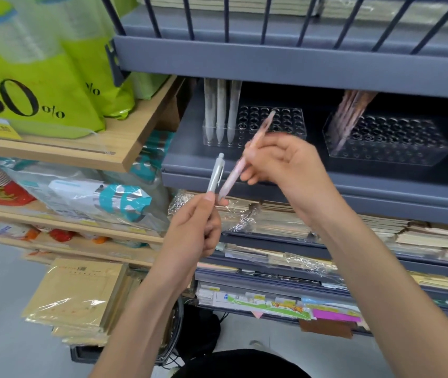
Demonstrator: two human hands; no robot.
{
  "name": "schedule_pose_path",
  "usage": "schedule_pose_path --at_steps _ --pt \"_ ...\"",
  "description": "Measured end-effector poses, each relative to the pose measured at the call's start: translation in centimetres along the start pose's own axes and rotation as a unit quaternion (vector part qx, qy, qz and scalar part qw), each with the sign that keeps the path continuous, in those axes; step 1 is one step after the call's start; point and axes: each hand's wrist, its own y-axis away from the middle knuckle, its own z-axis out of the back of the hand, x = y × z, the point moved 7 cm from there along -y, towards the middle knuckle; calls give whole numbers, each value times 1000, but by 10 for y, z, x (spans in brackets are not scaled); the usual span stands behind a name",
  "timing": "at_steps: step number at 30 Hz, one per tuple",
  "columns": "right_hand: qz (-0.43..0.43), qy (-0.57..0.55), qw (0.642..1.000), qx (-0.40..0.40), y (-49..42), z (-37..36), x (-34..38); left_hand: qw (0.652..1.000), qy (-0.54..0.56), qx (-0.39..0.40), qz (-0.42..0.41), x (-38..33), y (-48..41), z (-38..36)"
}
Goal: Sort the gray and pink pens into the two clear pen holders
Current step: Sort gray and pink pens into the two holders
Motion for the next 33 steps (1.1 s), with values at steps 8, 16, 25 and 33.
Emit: schedule_pose_path --at_steps 8,16,25,33 --pt "71 34 973 -219 -41 48 33 1000 -13 -13 -9 -8 3 8" --pt "86 193 953 -217 -81 41 30 999 -21 -10 -29 -15 6 18" --pt "78 410 901 -118 -111 18 27 999 -15 -10 -30 -11 14 28" --pt "71 459 880 -101 -117 14 24 1000 -4 -7 -28 -9 17 32"
